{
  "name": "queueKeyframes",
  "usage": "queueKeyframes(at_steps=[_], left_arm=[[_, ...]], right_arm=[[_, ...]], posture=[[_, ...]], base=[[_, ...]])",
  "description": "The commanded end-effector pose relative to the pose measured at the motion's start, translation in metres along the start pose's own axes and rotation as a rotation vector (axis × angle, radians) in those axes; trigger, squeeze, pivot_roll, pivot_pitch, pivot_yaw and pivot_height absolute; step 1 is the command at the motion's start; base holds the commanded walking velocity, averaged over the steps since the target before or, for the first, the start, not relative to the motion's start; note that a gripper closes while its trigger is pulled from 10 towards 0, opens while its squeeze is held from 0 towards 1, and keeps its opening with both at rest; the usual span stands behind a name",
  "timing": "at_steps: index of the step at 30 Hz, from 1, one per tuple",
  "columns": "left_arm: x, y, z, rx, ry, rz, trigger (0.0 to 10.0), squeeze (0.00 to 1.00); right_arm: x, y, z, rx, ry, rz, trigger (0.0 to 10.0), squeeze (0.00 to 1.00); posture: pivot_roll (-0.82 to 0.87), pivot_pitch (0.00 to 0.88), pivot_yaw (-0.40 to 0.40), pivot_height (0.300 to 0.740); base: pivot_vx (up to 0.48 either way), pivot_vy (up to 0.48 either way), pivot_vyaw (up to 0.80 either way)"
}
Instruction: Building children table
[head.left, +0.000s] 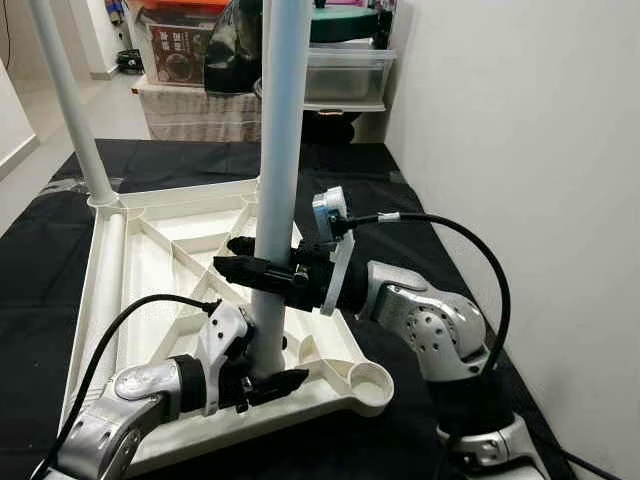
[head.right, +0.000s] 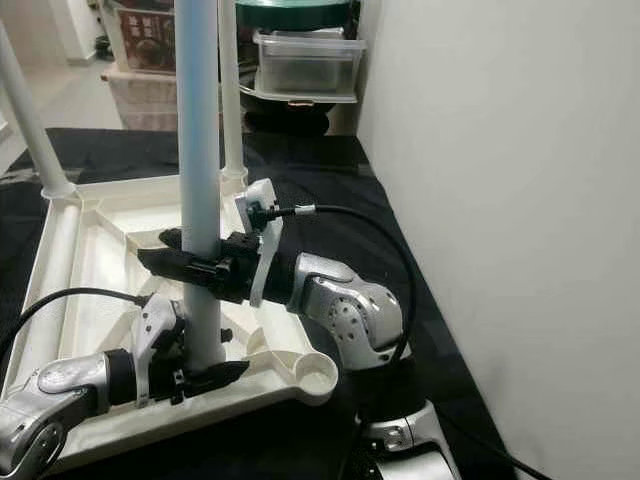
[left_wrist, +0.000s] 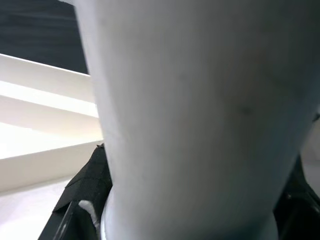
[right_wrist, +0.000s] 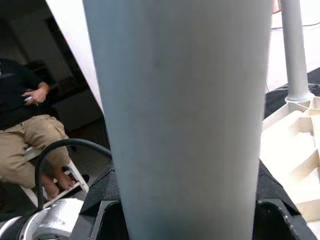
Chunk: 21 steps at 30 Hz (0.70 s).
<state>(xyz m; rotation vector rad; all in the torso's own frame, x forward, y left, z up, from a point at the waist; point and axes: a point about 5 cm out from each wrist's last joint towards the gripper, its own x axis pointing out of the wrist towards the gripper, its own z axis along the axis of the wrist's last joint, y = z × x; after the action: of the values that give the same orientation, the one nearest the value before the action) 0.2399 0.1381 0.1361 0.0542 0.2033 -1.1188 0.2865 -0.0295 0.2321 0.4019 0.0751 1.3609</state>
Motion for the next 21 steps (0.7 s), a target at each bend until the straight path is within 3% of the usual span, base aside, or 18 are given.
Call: queueKeyframes(at_steps=[1, 2, 4, 5, 9, 11, 13, 14, 16, 17, 18, 19, 20, 21], left_arm=[[0.002, -0.004, 0.002, 0.044, 0.006, -0.031, 10.0, 0.00], [0.002, -0.004, 0.002, 0.050, 0.007, -0.035, 10.0, 0.17], [0.002, -0.002, 0.003, 0.072, -0.002, -0.020, 10.0, 0.17], [0.002, 0.000, 0.003, 0.087, -0.014, 0.001, 10.0, 1.00], [0.000, 0.012, 0.008, 0.089, -0.063, 0.106, 10.0, 1.00], [0.000, 0.012, 0.008, 0.089, -0.063, 0.106, 10.0, 1.00], [-0.006, 0.018, 0.013, 0.079, -0.113, 0.184, 10.0, 1.00], [-0.006, 0.018, 0.013, 0.079, -0.113, 0.184, 10.0, 1.00], [-0.013, 0.022, 0.020, 0.044, -0.185, 0.274, 10.0, 1.00], [-0.013, 0.022, 0.020, 0.044, -0.185, 0.274, 10.0, 1.00], [-0.020, 0.025, 0.025, 0.023, -0.237, 0.369, 10.0, 1.00], [-0.020, 0.025, 0.025, 0.023, -0.237, 0.369, 10.0, 1.00], [-0.026, 0.027, 0.027, -0.001, -0.277, 0.429, 10.0, 1.00], [-0.026, 0.027, 0.027, -0.001, -0.277, 0.429, 10.0, 1.00]], right_arm=[[0.001, 0.005, -0.001, 0.040, -0.026, 0.031, 0.0, 0.00], [0.001, 0.005, -0.001, 0.043, -0.026, 0.033, 0.0, 0.00], [0.001, 0.006, -0.002, 0.045, -0.026, 0.034, 0.0, 0.00], [0.001, 0.006, -0.002, 0.048, -0.027, 0.033, 0.0, 0.00], [-0.001, 0.003, 0.002, 0.044, -0.049, -0.003, 0.0, 0.00], [-0.001, 0.003, 0.002, 0.044, -0.049, -0.003, 0.0, 0.00], [-0.009, -0.012, 0.013, 0.003, -0.095, -0.120, 0.0, 0.00], [-0.009, -0.012, 0.013, 0.003, -0.095, -0.120, 0.0, 0.00], [-0.020, -0.030, 0.025, -0.046, -0.143, -0.282, 0.0, 0.00], [-0.020, -0.030, 0.025, -0.046, -0.143, -0.282, 0.0, 0.00], [-0.034, -0.049, 0.036, -0.126, -0.174, -0.464, 0.0, 0.00], [-0.034, -0.049, 0.036, -0.126, -0.174, -0.464, 0.0, 0.00], [-0.046, -0.059, 0.046, -0.178, -0.203, -0.583, 0.0, 0.00], [-0.046, -0.059, 0.046, -0.178, -0.203, -0.583, 0.0, 0.00]], posture=[[0.00, 0.000, -0.064, 0.740], [0.00, 0.000, -0.064, 0.740], [0.00, 0.000, -0.063, 0.740], [0.00, 0.000, -0.063, 0.740], [0.00, 0.000, -0.069, 0.740], [0.00, 0.000, -0.069, 0.740], [0.00, 0.000, -0.074, 0.740], [0.00, 0.000, -0.074, 0.740], [0.00, 0.000, -0.075, 0.740], [0.00, 0.000, -0.075, 0.740], [0.01, 0.000, -0.078, 0.740], [0.01, 0.000, -0.078, 0.740], [0.01, 0.000, -0.082, 0.740], [0.01, 0.000, -0.082, 0.740]], base=[[0.000, 0.000, 0.00], [0.000, 0.000, 0.00], [0.000, 0.000, 0.00], [0.000, 0.000, 0.00], [0.000, 0.000, 0.00], [0.000, 0.000, 0.00], [0.000, 0.000, 0.00], [0.000, 0.000, 0.00], [0.000, 0.000, 0.00], [0.000, 0.000, 0.00], [0.000, 0.000, 0.00], [0.000, 0.000, 0.00], [0.000, 0.000, 0.00], [0.000, 0.000, 0.00]])
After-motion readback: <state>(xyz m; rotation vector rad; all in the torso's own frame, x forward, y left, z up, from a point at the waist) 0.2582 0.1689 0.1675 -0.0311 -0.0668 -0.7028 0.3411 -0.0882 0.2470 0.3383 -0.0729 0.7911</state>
